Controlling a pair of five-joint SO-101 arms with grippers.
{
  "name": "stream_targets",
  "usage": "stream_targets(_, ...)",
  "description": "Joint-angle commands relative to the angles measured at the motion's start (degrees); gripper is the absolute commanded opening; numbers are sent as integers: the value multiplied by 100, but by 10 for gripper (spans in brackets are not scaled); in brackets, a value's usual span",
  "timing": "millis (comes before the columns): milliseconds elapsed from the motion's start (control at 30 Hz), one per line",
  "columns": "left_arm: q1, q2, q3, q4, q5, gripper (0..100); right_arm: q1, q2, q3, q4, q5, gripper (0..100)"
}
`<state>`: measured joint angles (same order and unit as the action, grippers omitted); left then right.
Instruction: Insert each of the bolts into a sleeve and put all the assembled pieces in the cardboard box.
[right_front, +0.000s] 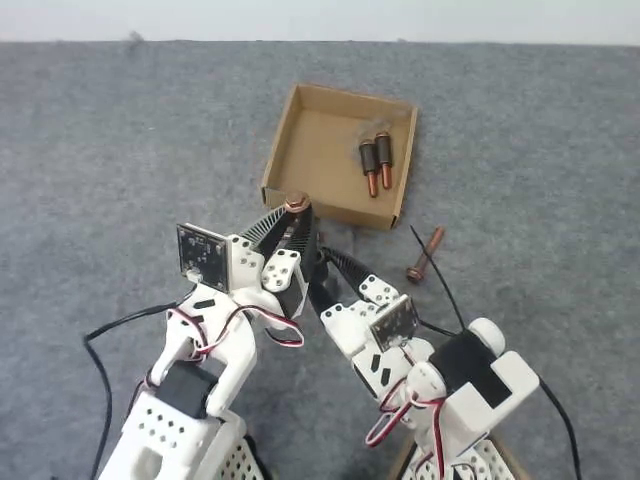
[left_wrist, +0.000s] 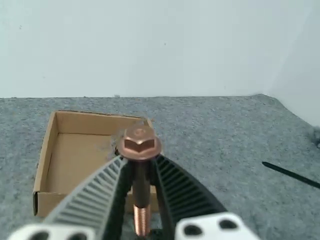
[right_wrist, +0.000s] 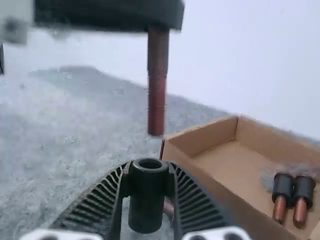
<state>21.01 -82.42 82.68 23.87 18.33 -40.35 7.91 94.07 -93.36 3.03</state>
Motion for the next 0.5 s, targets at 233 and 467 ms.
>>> stream_targets(233, 9, -193, 207, -431, 44, 12, 84, -330, -44, -295, 35, 6)
stream_targets(467, 18, -193, 251, -396, 35, 12, 84, -312, -44, -295, 53, 6)
